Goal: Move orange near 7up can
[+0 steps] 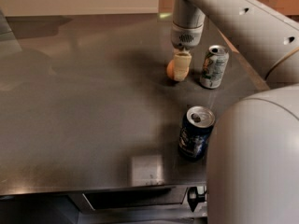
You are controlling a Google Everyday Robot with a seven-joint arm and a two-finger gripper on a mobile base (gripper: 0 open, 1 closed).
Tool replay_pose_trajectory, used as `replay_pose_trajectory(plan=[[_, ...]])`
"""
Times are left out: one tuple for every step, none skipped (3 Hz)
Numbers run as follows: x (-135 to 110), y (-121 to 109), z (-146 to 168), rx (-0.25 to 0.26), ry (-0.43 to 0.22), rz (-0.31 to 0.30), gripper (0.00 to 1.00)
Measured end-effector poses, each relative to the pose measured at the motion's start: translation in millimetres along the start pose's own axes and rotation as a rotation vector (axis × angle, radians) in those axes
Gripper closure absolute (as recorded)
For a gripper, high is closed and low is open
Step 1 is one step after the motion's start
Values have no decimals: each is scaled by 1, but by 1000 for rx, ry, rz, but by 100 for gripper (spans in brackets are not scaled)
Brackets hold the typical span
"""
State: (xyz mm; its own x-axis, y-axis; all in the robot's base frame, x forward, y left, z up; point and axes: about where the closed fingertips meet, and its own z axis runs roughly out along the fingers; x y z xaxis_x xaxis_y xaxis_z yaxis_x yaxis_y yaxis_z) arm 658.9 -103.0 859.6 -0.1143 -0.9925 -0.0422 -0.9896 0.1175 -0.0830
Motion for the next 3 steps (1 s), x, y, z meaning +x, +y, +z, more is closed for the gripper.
replay_pose_trajectory(plan=[[25,-13,4,6,18,59,82],[39,-18,7,-1,18,88,59],[46,-19,7,-5,8,100,35]])
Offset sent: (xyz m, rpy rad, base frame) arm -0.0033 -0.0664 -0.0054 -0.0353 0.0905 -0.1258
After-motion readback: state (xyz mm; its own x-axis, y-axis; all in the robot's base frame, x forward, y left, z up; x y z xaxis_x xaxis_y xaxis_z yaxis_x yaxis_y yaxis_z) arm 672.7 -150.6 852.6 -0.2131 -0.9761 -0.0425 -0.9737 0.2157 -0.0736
